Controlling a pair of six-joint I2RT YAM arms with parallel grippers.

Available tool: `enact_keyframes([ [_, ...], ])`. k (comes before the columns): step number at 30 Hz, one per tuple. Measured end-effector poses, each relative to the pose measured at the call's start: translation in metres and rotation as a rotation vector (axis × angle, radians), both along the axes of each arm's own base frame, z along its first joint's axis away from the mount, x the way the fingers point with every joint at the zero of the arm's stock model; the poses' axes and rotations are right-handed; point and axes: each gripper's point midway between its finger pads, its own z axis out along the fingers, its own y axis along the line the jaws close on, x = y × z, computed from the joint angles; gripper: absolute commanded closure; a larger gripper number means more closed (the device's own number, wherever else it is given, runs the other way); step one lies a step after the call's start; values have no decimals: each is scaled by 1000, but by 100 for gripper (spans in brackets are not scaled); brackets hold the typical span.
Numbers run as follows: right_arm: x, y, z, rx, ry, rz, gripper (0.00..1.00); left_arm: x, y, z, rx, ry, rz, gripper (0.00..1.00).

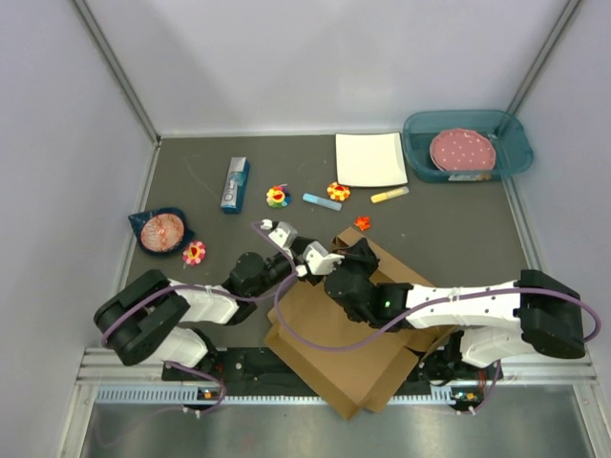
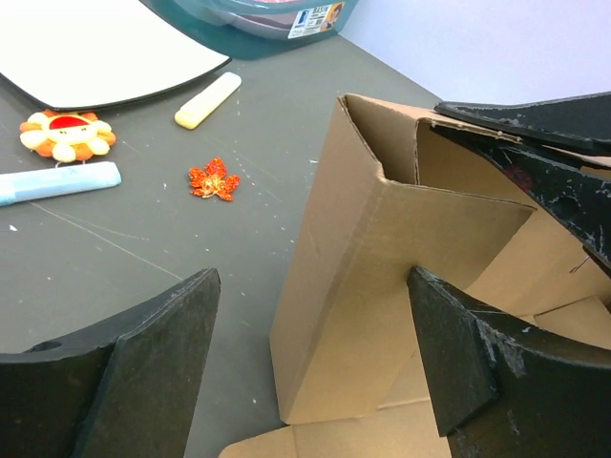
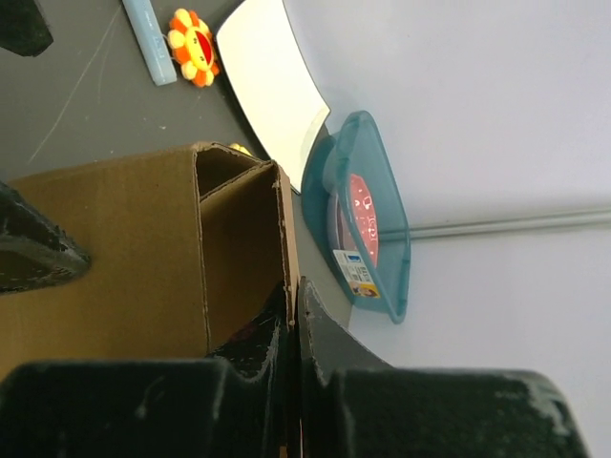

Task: Fold the paper box

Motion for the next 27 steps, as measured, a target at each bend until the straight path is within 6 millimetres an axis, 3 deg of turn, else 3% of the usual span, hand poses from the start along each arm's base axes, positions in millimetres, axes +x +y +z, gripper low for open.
enact_keyframes([
  [7,0,4,-1,13,6,15,100,-3,3,3,22,-29,-5,16],
  [20,0,1,-3,-11,5,4,100,-10,-26,-12,-19,5,-96,20],
  [27,0,1,-3,-13,4,4,100,-12,-28,-16,-5,2,-94,23],
])
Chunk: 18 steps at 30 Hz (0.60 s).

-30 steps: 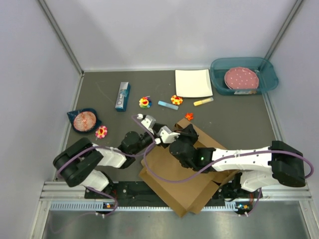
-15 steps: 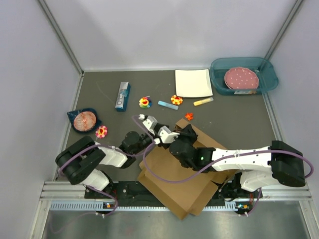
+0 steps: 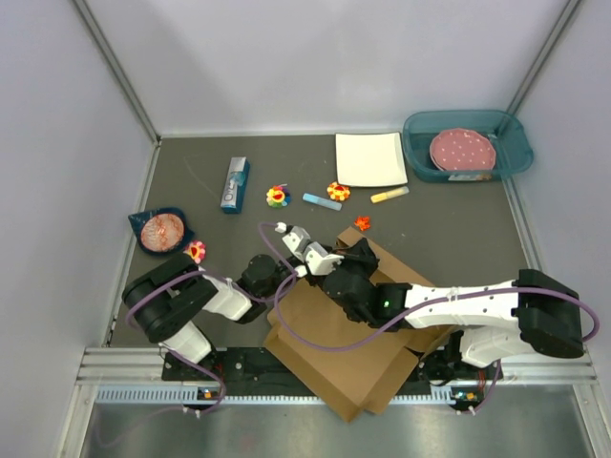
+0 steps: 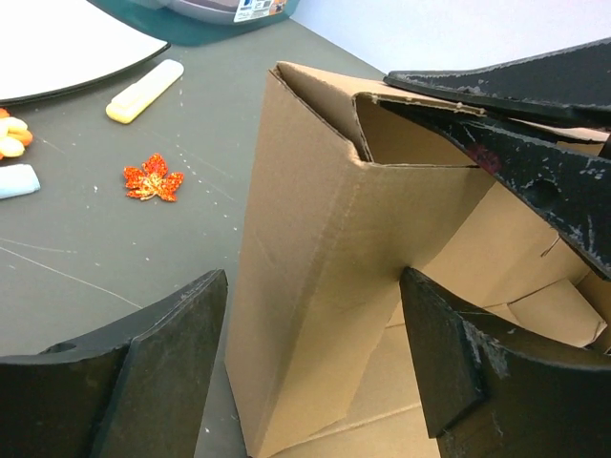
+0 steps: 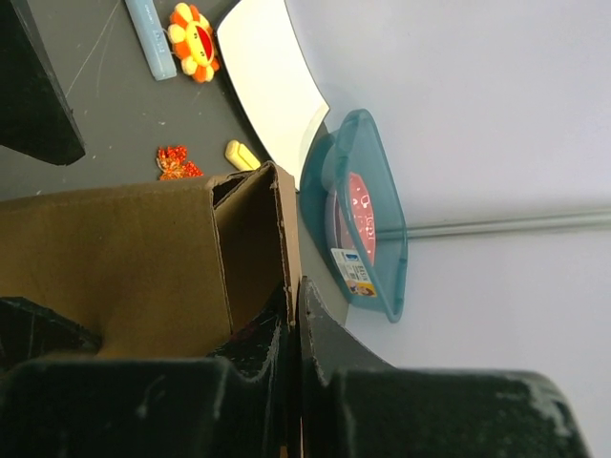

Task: Fold the paper box

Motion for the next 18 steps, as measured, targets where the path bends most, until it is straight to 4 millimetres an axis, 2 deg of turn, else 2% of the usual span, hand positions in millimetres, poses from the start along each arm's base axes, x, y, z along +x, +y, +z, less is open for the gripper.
enact_keyframes([
  [1,0,0,0,0,0,0,100,0,0,1,1,-5,1,25],
  [4,0,0,0,1,0,0,100,-1,0,2,4,-17,-2,40],
  [5,0,0,0,1,0,0,100,-1,-1,2,5,-19,-5,51],
  [7,0,0,0,0,0,0,100,-3,-2,2,3,-17,-7,62],
  [8,0,0,0,0,0,0,100,-1,-1,1,9,-22,2,74],
  [10,0,-1,0,-4,-1,-2,100,5,2,-1,21,-29,31,81],
  [16,0,-2,0,-16,0,-3,100,10,7,-4,42,-51,65,82],
  [18,0,-2,0,-16,0,-3,100,11,7,-4,44,-55,70,78],
])
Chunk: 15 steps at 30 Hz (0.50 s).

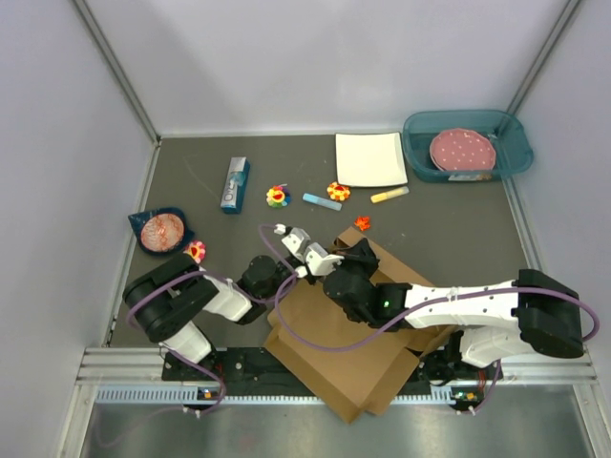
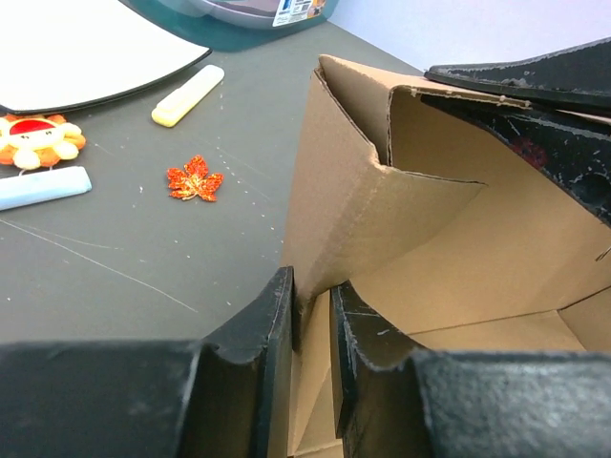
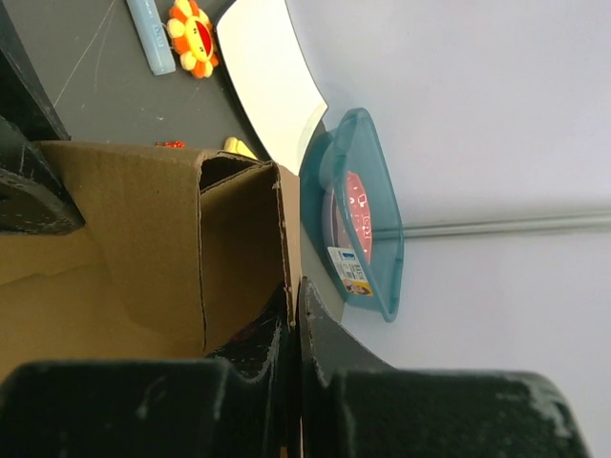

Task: Fold the paper box

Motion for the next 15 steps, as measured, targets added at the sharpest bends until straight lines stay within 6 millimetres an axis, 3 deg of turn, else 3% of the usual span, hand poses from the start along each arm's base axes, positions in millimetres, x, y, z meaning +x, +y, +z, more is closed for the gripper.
enact_keyframes([
  [1,0,0,0,0,0,0,100,0,0,0,1,-1,2,62],
  [4,0,1,0,-1,1,3,100,-2,2,-1,-1,6,4,39],
  [8,-1,2,1,-1,0,8,100,-3,6,-3,2,22,18,32],
  [15,-2,3,1,-2,0,10,100,-7,9,-3,-18,57,19,31],
])
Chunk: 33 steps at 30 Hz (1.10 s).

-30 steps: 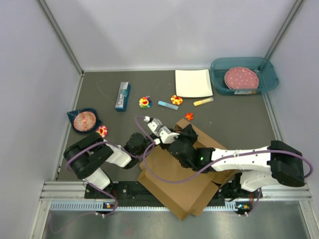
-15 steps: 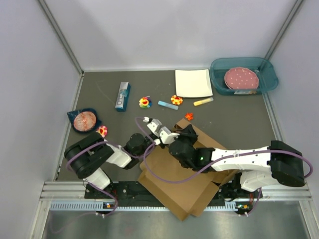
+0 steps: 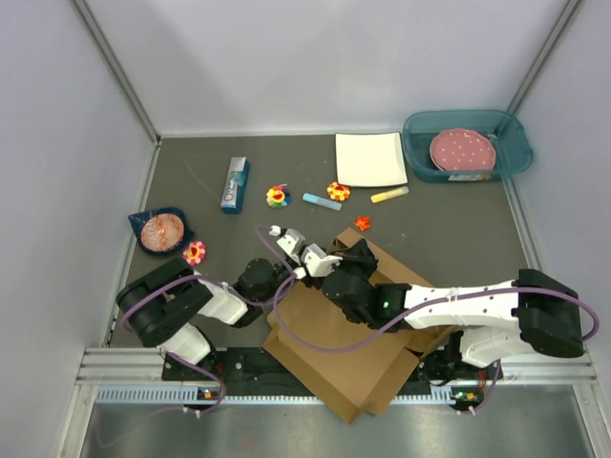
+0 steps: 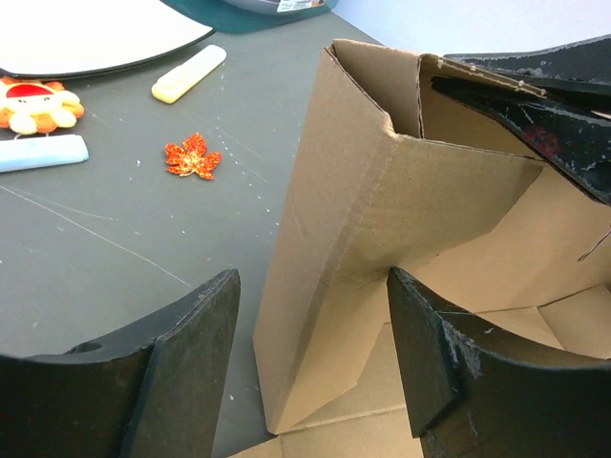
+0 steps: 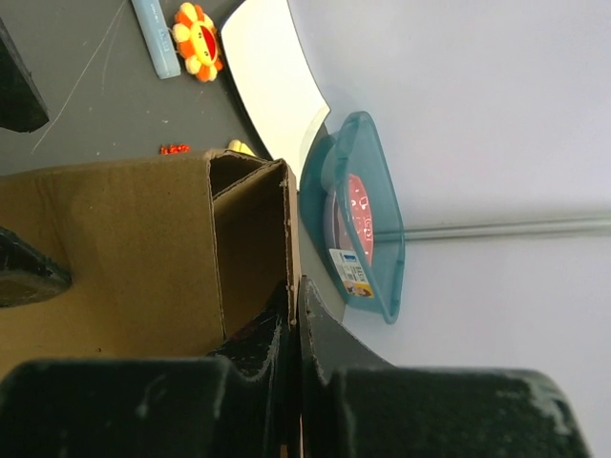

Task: Fold the paper box

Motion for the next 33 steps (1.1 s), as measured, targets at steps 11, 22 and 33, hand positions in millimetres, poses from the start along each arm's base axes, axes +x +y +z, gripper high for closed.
enact_keyframes([
  [11,-3,7,2,24,13,29,100,-21,0,20,-69,10,-83,25],
  [22,-11,26,-1,95,81,134,100,-29,12,31,-62,-56,-84,25],
  [33,-15,25,1,119,115,152,100,-27,9,26,-45,-70,-77,32],
])
